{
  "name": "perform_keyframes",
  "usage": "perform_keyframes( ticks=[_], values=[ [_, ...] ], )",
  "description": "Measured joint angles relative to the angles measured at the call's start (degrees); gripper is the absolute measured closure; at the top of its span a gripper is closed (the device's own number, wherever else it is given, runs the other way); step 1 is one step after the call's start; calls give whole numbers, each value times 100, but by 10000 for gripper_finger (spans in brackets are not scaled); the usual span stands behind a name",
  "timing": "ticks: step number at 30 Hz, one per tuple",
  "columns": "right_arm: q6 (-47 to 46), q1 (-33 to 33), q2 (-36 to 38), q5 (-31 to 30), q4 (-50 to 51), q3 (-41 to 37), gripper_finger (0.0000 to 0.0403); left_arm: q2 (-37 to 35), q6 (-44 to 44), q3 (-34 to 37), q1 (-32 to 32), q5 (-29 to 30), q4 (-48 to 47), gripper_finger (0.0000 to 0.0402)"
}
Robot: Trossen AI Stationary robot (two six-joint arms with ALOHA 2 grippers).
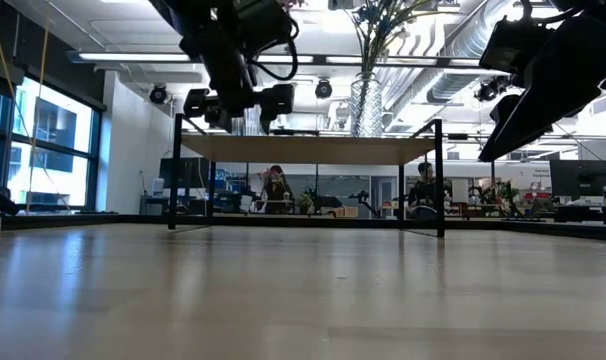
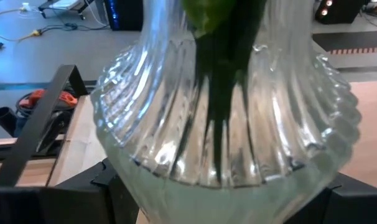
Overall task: Pick and place flowers into a vace then onto a shelf
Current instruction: Put the flower vase on the shelf
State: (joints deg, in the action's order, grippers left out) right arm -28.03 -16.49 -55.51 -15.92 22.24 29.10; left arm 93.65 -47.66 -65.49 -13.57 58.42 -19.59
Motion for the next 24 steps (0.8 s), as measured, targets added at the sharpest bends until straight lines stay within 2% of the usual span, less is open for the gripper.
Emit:
perform_keyframes(
  ticks=[8,13,16,24],
  values=[
    [0,0,0,0,0,0,77,-3,5,2,5,-108,-14,62],
    [0,0,0,0,-2,2,77,-4,9,2,5,-136,-24,86],
    [0,0,0,0,-2,2,77,-4,9,2,7,-140,-24,88],
    [0,0,0,0,-2,7,77,-4,136,2,17,-158,-99,10]
  ],
)
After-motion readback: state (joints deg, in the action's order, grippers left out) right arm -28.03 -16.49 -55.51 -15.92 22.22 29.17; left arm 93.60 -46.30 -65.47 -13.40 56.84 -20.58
